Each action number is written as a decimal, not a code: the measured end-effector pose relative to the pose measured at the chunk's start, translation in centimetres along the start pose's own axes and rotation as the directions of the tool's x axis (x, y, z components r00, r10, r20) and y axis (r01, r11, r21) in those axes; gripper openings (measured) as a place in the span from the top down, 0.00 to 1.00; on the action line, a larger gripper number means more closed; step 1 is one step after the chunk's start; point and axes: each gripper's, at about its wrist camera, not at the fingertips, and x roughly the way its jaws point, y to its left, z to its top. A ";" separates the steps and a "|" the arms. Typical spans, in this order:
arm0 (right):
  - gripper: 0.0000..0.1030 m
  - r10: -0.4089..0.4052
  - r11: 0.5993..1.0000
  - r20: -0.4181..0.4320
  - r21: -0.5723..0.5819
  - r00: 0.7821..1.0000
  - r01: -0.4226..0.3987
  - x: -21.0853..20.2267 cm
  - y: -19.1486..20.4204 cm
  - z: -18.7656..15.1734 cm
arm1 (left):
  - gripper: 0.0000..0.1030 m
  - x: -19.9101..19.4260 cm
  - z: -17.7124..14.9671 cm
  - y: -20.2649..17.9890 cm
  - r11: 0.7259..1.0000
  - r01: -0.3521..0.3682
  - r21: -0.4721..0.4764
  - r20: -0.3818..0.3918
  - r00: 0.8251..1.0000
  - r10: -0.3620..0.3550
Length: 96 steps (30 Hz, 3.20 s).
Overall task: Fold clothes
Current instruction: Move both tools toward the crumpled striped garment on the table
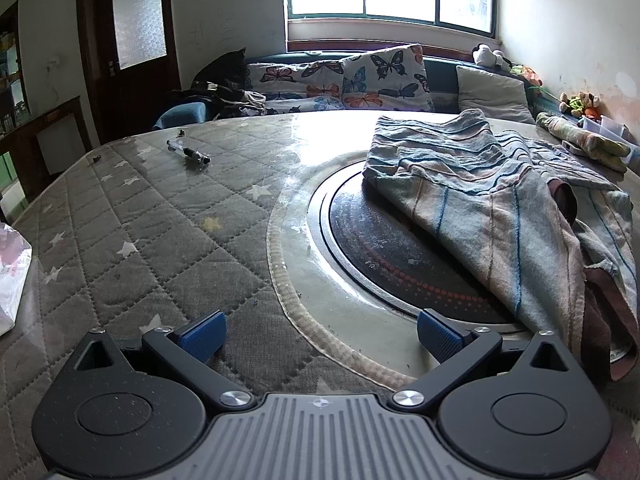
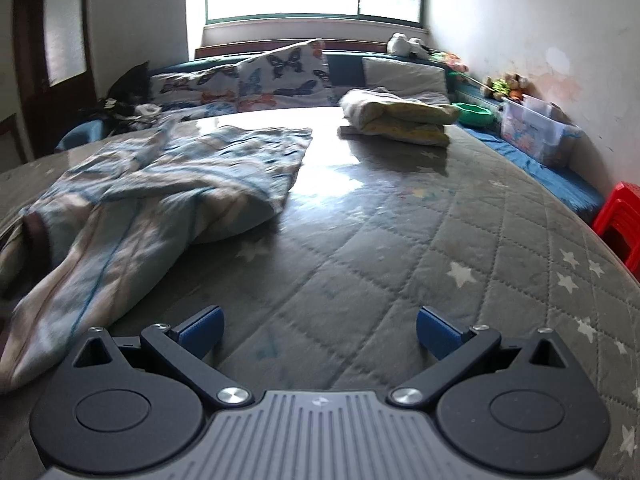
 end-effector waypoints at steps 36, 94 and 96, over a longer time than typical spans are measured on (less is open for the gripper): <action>0.00 0.140 0.977 0.024 -0.165 0.990 -0.134 -7.4 6.6 -6.0 | 0.00 -4.4 -3.0 -6.8 0.987 0.104 0.121 -0.033 0.994 -0.101; 0.00 0.174 0.970 0.003 -0.170 0.985 -0.171 -6.7 8.0 -5.4 | 0.00 -4.9 -1.8 -9.5 0.981 0.116 0.158 -0.073 0.992 -0.106; 0.00 0.176 0.970 0.003 -0.170 0.984 -0.173 -6.6 8.0 -5.2 | 0.00 -4.8 -1.7 -9.5 0.980 0.117 0.158 -0.073 0.992 -0.107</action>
